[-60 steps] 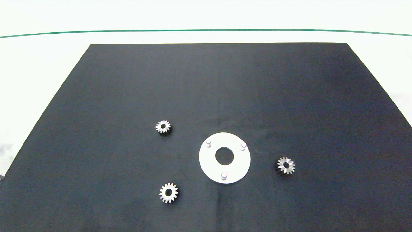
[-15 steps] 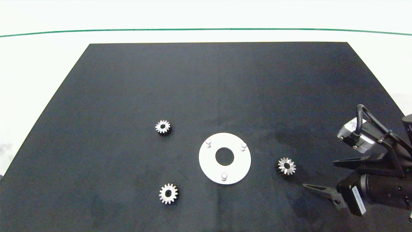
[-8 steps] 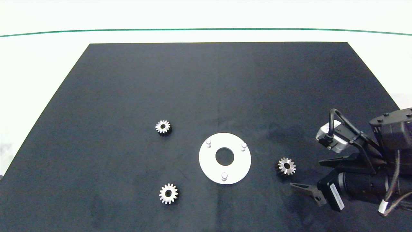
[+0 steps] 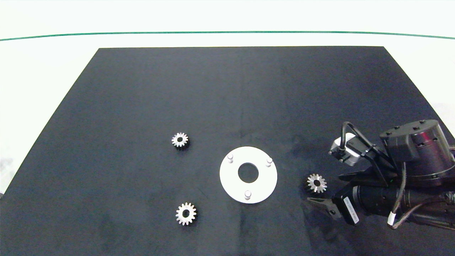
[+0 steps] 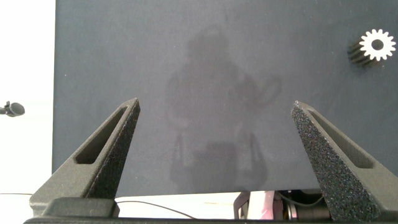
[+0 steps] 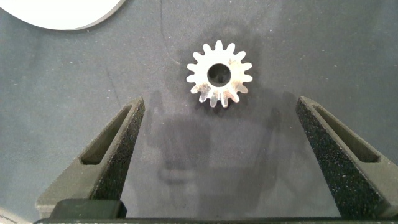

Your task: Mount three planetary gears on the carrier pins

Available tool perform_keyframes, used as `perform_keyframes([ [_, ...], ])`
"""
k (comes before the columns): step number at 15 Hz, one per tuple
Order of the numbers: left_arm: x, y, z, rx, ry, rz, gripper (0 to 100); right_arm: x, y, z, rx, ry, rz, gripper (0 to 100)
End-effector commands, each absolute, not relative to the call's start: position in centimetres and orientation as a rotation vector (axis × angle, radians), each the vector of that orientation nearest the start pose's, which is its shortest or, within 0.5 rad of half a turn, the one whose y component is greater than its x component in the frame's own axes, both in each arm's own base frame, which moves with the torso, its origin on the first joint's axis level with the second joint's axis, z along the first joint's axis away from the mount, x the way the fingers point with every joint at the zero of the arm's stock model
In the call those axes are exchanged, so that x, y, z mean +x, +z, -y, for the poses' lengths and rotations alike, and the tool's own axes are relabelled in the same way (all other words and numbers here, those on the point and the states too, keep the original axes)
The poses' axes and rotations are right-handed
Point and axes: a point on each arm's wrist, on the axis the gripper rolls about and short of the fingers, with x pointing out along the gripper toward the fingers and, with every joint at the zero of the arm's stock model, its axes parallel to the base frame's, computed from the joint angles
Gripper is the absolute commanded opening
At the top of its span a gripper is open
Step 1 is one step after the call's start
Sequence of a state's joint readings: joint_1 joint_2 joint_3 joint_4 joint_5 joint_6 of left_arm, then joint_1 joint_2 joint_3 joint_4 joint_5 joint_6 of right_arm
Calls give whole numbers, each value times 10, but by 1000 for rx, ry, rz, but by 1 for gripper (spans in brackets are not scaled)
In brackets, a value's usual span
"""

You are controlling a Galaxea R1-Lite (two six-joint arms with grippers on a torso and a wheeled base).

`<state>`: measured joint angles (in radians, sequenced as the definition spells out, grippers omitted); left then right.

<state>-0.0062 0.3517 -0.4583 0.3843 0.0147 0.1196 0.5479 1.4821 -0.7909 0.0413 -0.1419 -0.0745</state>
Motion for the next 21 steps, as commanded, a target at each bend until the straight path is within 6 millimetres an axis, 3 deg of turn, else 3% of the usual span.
perform_keyframes([
  [1, -17, 168, 0, 123, -8, -281, 100, 204, 178, -123, -323, 421, -680, 100],
  [12, -18, 168, 0, 122, -8, -279, 100, 224, 173, -135, -328, 420, -694, 100],
  [21, -17, 169, 0, 122, -11, -282, 100, 225, 173, -138, -341, 408, -699, 100],
])
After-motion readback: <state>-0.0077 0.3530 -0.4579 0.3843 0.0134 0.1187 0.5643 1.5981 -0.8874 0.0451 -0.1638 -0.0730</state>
